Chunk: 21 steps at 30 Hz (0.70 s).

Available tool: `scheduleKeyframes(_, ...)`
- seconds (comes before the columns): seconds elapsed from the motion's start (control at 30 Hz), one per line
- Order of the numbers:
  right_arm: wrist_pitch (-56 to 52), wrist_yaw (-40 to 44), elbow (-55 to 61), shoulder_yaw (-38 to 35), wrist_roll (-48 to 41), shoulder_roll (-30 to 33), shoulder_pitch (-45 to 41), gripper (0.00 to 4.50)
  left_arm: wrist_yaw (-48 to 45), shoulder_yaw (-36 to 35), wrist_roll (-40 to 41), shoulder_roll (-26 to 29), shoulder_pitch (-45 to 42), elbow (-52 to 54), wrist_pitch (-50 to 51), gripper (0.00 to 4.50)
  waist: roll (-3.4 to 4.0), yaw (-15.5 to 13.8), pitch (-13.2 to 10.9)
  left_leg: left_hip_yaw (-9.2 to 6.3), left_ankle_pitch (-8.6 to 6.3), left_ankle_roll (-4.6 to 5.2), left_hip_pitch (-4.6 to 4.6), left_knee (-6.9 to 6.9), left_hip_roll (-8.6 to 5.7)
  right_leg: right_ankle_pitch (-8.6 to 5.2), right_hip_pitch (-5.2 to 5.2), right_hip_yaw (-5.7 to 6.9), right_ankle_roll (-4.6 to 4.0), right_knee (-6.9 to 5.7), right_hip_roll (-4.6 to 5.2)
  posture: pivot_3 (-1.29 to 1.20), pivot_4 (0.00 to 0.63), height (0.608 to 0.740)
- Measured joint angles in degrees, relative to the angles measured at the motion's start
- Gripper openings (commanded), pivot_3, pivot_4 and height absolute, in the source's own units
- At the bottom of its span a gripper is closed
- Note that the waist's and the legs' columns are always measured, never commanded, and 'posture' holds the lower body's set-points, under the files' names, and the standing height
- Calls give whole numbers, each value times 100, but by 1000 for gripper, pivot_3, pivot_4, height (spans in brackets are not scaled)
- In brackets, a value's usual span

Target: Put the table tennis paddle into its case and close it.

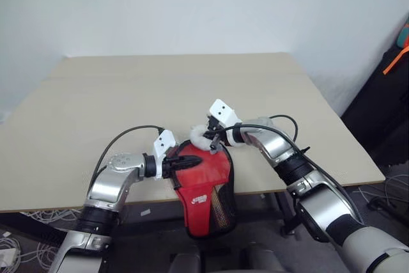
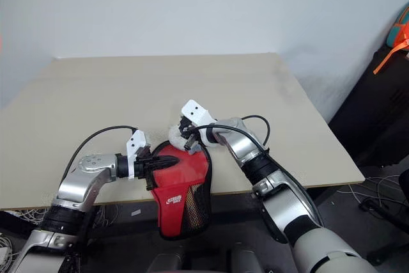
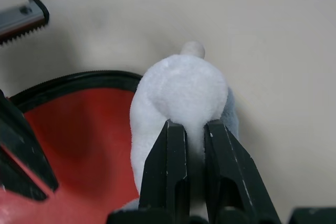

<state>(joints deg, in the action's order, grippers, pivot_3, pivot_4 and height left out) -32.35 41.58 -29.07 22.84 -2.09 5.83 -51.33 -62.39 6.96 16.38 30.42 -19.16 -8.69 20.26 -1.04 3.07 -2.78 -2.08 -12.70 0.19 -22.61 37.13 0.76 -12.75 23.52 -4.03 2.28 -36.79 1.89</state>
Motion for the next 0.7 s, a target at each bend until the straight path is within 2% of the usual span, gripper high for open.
scheduleKeyframes(0.27, 341, 121, -518, -124, 39, -52, -272, 15, 147, 166, -281, -437, -239, -789, -442, 0, 1, 1, 0, -1, 0, 0, 0, -1, -1, 0, 0, -1, 1, -1, -1, 0, 0, 739)
scheduleKeyframes(0.7, 411, 237, -681, -186, 74, -57, -289, 15, 188, 211, -656, -544, -387, -1417, -1262, 0, 25, 0, 15, -1, 0, 0, 7, 0, -2, 0, -8, -1, 0, -2, 0, 0, 0, 739)
